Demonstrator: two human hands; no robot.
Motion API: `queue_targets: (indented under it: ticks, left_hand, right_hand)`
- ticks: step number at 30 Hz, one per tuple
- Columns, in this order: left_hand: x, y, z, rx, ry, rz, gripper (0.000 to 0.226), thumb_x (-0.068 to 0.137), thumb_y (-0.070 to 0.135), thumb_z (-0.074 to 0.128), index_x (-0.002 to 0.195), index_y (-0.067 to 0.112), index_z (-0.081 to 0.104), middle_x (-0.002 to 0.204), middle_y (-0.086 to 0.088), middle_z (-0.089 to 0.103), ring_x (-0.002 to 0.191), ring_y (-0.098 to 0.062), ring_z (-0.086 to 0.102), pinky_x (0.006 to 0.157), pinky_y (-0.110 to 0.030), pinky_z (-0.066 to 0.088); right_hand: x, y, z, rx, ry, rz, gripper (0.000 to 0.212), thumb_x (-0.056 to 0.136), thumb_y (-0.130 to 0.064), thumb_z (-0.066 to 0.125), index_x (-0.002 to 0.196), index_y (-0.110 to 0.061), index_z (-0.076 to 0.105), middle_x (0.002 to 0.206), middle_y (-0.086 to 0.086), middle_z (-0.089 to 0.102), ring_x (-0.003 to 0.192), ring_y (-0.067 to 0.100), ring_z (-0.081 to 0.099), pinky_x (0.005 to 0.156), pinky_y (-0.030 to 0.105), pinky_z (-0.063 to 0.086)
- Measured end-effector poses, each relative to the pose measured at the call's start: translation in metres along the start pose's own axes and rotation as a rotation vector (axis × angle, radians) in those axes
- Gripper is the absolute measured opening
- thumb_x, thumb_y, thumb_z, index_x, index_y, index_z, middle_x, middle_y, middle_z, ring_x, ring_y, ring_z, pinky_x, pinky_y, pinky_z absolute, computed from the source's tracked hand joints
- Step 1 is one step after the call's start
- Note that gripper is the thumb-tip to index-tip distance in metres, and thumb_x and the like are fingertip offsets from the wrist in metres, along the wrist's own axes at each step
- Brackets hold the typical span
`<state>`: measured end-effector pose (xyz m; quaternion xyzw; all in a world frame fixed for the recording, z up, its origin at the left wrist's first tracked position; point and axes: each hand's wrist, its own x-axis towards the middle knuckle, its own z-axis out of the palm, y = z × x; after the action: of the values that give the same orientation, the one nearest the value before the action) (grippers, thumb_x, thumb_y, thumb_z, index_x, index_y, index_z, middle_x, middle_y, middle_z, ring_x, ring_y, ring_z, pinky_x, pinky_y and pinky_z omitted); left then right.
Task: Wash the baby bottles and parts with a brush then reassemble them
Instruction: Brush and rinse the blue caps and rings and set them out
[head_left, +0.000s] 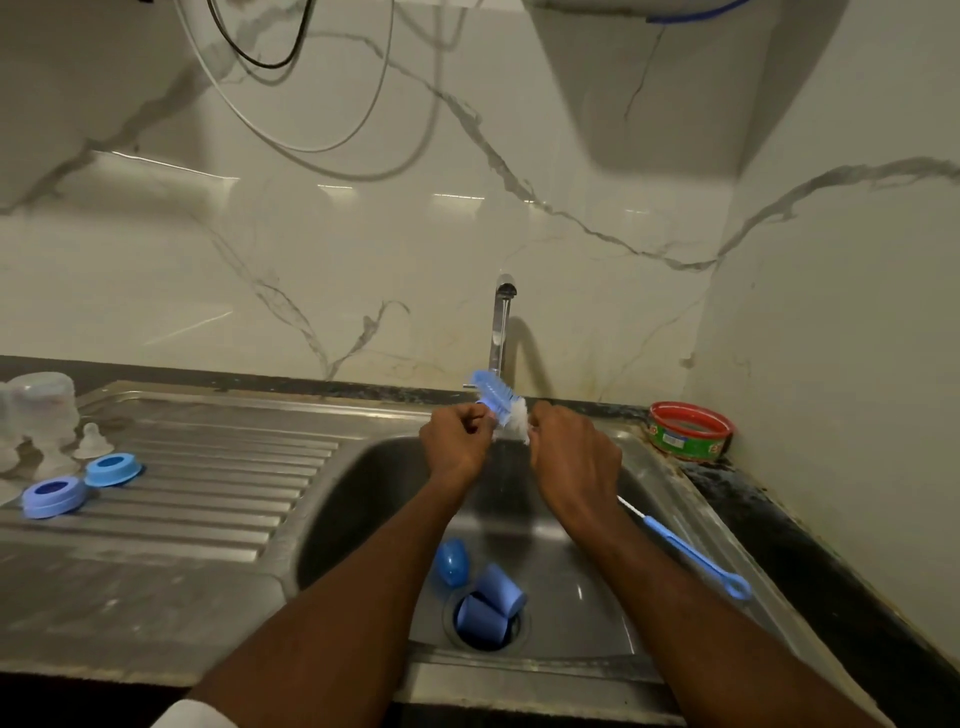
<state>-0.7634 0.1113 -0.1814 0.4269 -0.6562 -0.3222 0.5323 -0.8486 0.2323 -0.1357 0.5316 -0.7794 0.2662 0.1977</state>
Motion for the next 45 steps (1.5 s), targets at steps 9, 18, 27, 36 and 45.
queue_targets:
  ticks: [9,18,27,36,45]
  left_hand:
    - [-0.003,0.007,0.005,0.053,0.037,0.148,0.009,0.091,0.028,0.075,0.097,0.022,0.077,0.085,0.008,0.074,0.078,-0.003,0.067,0.081,-0.026,0.057]
    - [0.004,0.016,-0.005,-0.843,0.055,-0.461,0.011,0.1,0.012,0.061,0.1,0.008,0.071,0.091,-0.009,0.075,0.078,-0.014,0.073,0.079,-0.027,0.062]
    - [0.001,0.026,-0.004,-0.957,-0.249,-0.585,0.027,0.1,0.009,0.043,0.102,0.004,0.069,0.071,-0.004,0.06,0.055,-0.01,0.043,0.058,-0.025,0.045]
    - [0.009,0.023,-0.007,-0.918,-0.05,-0.573,0.026,0.1,0.008,0.045,0.088,0.004,0.068,0.065,-0.006,0.055,0.044,-0.007,0.043,0.056,-0.025,0.042]
    - [-0.011,0.028,-0.007,-0.413,-0.488,-0.498,0.019,0.096,0.016,0.047,0.093,0.014,0.066,0.059,0.003,0.048,0.056,-0.011,0.042,0.061,-0.028,0.047]
  right_hand:
    - [0.0,0.001,-0.008,-0.001,0.027,0.025,0.026,0.1,-0.028,0.057,0.126,-0.025,0.056,0.121,-0.002,0.065,0.1,0.02,0.065,0.067,0.03,0.036]
    - [-0.004,-0.007,0.0,0.052,-0.01,0.054,0.02,0.099,-0.03,0.057,0.117,-0.022,0.058,0.112,0.003,0.067,0.097,0.025,0.065,0.067,0.031,0.037]
    - [0.003,0.002,0.0,0.06,-0.002,0.114,0.029,0.102,-0.035,0.05,0.126,-0.02,0.054,0.117,0.008,0.068,0.103,0.031,0.064,0.069,0.033,0.034]
    - [0.002,0.006,0.0,0.06,-0.038,0.031,0.032,0.102,-0.04,0.047,0.128,-0.024,0.054,0.116,0.006,0.069,0.101,0.029,0.065,0.069,0.033,0.038]
    - [0.01,0.017,-0.003,-0.015,-0.055,-0.002,0.022,0.101,-0.039,0.047,0.118,-0.027,0.055,0.112,0.002,0.07,0.097,0.028,0.066,0.07,0.035,0.045]
